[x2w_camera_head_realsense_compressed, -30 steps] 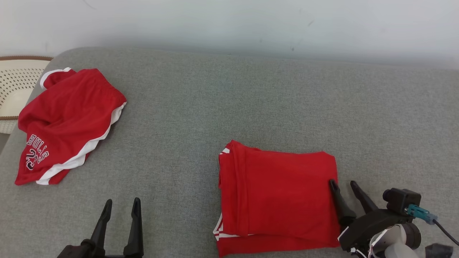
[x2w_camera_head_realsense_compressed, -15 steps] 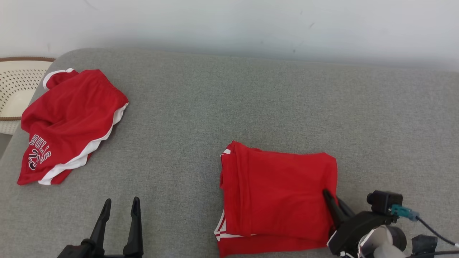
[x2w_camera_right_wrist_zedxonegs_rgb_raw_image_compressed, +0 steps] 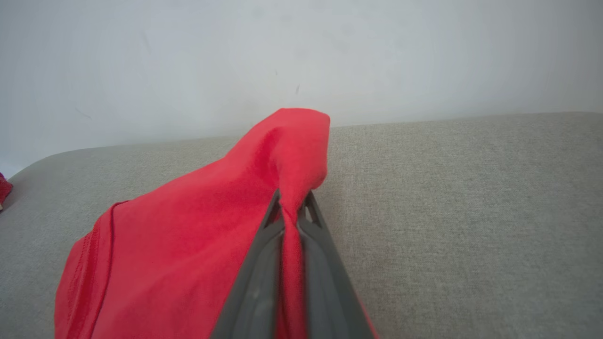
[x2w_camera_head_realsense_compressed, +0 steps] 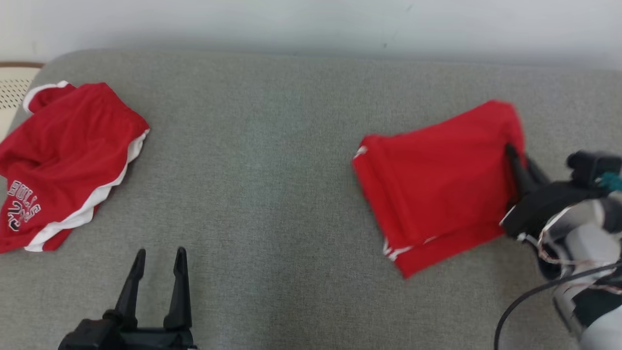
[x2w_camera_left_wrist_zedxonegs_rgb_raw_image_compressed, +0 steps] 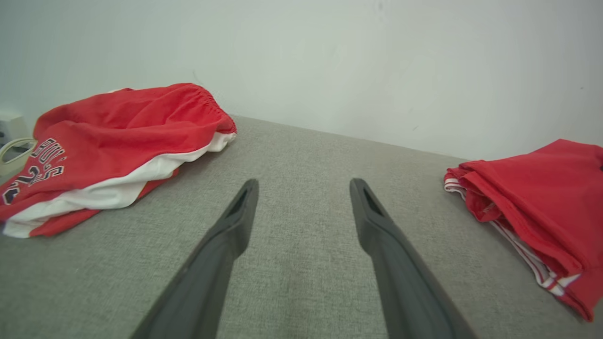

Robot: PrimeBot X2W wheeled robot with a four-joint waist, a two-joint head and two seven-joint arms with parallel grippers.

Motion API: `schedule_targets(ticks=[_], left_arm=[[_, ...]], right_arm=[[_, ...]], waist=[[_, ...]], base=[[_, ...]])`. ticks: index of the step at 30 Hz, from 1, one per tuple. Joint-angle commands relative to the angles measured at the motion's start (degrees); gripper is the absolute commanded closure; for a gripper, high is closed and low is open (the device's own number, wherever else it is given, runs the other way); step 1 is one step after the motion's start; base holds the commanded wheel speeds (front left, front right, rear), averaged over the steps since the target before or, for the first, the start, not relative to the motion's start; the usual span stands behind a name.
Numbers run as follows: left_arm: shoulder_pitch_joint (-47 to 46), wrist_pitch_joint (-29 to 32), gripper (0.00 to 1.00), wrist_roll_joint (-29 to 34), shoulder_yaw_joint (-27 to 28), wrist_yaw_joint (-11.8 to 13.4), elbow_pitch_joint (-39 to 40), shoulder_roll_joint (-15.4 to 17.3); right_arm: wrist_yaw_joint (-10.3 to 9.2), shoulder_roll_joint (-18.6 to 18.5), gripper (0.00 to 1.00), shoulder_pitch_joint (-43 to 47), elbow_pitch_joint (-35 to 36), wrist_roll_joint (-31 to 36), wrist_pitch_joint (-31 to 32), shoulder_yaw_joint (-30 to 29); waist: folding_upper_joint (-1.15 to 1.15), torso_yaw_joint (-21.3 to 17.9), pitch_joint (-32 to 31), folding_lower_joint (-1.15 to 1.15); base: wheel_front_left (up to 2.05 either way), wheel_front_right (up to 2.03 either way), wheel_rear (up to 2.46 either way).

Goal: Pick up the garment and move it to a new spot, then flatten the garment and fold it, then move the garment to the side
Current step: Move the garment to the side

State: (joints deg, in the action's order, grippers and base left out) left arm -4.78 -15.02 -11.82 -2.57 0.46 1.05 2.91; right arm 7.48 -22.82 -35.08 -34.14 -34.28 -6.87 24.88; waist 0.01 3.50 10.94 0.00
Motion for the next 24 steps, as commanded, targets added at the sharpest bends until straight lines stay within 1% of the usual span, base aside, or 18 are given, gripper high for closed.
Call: schedule_targets(ticks=[1, 10, 11, 15, 18, 24], left_arm=[[-0.9, -0.2, 0.0, 0.5, 0.1, 0.1, 0.7, 0.0], [-4.8, -0.2, 0.0, 3.5, 2.0, -0.2, 6.1, 0.0], [-5.8, -0.2, 0.0, 4.4, 2.2, -0.3, 7.2, 0.0], [-7.2, -0.2, 0.0, 5.6, 2.8, -0.6, 9.5, 0.0], [-7.3, -0.1, 0.0, 6.3, 2.7, -0.4, 11.1, 0.0], [-7.8, -0.2, 0.0, 7.2, 3.4, -0.9, 13.6, 0.0]], right_arm=[[0.03, -0.9, 1.0, -1.6, -0.7, -0.2, -0.4, -0.2], [0.03, -8.9, 1.0, -14.2, -7.7, -0.4, -3.3, 1.0], [0.03, -10.5, 1.0, -16.3, -9.2, -0.6, -3.7, 1.4], [0.03, -13.4, 1.0, -19.8, -11.6, -1.0, -4.5, 2.1], [0.02, -15.5, 1.0, -22.1, -13.5, -1.0, -4.8, 2.8], [0.02, -19.4, 1.0, -26.3, -16.8, -0.1, -5.2, 5.1]], waist=[[-0.01, -0.8, 2.8, 0.0], [-0.01, -3.2, 11.6, 0.0], [-0.01, -3.6, 13.1, 0.0], [-0.01, -4.5, 15.6, 0.0], [-0.01, -5.1, 16.9, 0.0], [-0.01, -5.6, 19.2, 0.0]], base=[[0.0, 0.0, 0.0], [0.0, 0.0, 0.0], [0.0, 0.0, 0.0], [0.0, 0.0, 0.0], [0.0, 0.0, 0.0], [0.0, 0.0, 0.0]])
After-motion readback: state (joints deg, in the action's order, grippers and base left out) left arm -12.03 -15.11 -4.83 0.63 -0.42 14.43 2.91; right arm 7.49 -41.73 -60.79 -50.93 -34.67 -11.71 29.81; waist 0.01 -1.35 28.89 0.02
